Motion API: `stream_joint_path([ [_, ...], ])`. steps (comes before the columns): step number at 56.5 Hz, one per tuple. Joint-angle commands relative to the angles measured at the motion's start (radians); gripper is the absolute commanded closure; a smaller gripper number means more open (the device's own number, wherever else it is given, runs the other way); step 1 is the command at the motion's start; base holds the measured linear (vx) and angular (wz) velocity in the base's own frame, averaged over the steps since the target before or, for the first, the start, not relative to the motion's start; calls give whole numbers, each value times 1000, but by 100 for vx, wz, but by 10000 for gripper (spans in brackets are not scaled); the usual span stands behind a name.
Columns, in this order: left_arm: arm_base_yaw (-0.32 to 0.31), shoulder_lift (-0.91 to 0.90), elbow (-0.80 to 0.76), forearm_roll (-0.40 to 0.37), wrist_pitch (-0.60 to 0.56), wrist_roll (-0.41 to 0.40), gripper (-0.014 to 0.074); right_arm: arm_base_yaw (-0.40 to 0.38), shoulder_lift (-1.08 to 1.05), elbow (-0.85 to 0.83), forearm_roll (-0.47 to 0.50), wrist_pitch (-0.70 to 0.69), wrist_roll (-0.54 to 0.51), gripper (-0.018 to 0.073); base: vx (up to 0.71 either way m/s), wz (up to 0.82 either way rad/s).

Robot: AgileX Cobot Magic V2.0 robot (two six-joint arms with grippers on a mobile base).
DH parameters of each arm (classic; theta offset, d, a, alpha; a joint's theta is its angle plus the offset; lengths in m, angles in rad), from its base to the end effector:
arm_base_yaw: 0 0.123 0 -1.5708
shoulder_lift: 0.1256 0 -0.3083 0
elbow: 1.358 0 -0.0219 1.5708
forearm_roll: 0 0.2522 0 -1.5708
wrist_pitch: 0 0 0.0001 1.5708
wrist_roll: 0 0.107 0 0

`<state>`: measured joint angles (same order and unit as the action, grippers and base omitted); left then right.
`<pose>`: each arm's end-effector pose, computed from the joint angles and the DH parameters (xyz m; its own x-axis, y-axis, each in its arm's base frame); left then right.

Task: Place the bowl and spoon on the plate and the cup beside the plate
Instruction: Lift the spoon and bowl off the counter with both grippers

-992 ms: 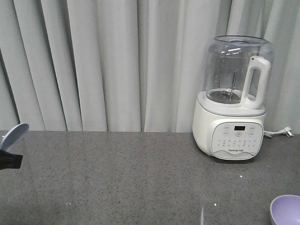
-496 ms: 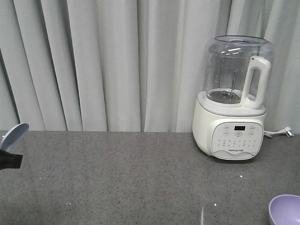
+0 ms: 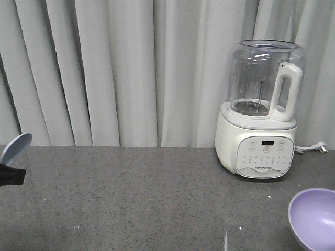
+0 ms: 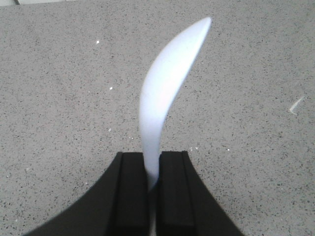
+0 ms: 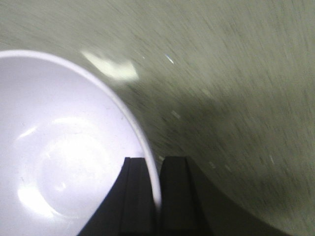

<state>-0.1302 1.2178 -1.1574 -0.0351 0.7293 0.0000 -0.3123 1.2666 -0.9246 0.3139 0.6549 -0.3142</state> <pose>0.2611 -0.0367 0.3828 -0.6441 0.0579 -0.7628 0.1307 0.9908 -0.0351 0.2548 -0.0611 0.3026 -0.7472 0.1771 -0.6406 0.1423 0.9841 0.1060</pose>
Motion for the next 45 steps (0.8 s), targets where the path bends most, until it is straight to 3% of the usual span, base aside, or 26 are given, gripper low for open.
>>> stream_joint_path([
  [1, -6, -42, -27, -9, -78, 0, 603, 51, -134, -29, 81, -95, -99, 571, 0, 0],
  [16, -6, -229, 90, -9, -157, 0, 603, 118, -443, -29, 188, -112, -209, 571, 0, 0],
  [29, -6, -501, 300, -9, -289, 0, 603, 118, -638, 36, 216, -133, -213, 569, 0, 0],
  [45, -6, -645, 345, -9, -319, 0, 603, 118, -709, 107, 225, -195, -213, 568, 0, 0],
])
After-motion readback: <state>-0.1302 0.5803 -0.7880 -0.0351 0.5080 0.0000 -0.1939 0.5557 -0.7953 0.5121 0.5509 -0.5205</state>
